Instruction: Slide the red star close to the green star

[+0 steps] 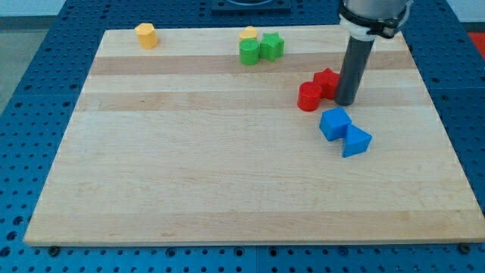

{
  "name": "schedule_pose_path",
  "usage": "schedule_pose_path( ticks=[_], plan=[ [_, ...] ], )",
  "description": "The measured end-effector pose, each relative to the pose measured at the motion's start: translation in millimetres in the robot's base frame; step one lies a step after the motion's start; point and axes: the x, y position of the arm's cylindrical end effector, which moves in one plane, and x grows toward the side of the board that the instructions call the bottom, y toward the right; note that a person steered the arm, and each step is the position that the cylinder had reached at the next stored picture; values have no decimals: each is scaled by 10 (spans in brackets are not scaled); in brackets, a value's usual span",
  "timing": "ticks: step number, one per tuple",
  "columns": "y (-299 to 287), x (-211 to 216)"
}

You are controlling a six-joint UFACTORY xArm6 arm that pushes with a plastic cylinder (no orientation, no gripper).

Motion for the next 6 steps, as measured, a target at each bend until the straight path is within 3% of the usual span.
schedule_pose_path(
  ticks=[6],
  plan=[
    [-509,-863]
  ],
)
